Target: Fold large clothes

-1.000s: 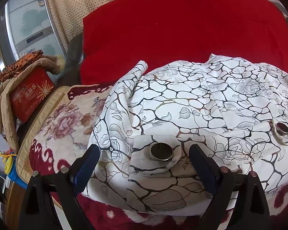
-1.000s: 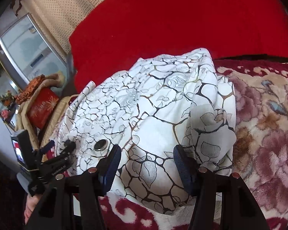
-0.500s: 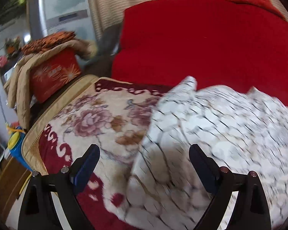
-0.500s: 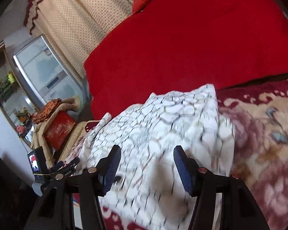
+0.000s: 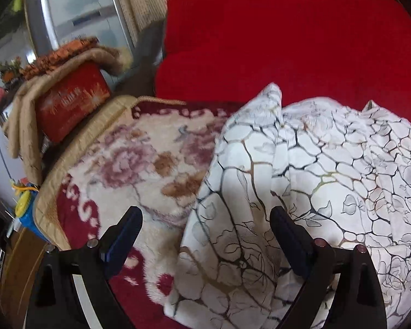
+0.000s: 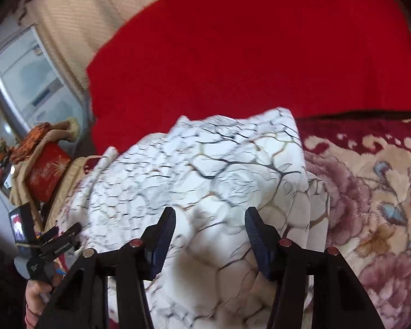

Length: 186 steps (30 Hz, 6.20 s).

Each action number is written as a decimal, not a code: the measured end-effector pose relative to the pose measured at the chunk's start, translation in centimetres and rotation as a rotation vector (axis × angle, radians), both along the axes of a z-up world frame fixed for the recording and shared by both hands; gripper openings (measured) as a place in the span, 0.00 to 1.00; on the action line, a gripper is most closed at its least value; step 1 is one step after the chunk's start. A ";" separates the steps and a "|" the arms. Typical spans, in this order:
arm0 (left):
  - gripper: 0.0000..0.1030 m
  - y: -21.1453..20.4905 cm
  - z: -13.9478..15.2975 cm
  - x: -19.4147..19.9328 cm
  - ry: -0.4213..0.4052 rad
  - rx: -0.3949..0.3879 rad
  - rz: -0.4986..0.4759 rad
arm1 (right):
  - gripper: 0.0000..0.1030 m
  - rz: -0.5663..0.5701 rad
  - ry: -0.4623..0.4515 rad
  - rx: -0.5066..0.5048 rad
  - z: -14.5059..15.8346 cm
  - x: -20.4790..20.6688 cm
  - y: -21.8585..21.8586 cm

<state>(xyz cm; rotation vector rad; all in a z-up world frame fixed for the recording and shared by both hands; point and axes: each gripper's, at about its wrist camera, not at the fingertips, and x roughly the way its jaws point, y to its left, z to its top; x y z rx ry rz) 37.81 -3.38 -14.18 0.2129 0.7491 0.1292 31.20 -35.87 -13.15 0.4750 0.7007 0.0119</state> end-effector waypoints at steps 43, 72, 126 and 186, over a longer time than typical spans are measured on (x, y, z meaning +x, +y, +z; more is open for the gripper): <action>0.58 6.3 -4.9 -1.6 0.049 -1.045 0.138 | 0.56 0.061 0.072 0.221 -3.5 -1.3 0.9; 0.21 -30.3 1.8 -11.4 0.078 -0.100 -0.747 | 0.41 -0.193 -0.233 0.642 -1.6 -8.7 -14.9; 0.77 -15.4 -1.7 -3.4 0.221 -0.501 -0.644 | 0.37 -0.028 0.107 0.211 -0.9 0.8 -12.0; 0.80 -14.4 -1.7 -6.0 -0.017 -0.198 -0.522 | 0.29 0.080 0.115 -0.098 -3.4 -7.9 -1.1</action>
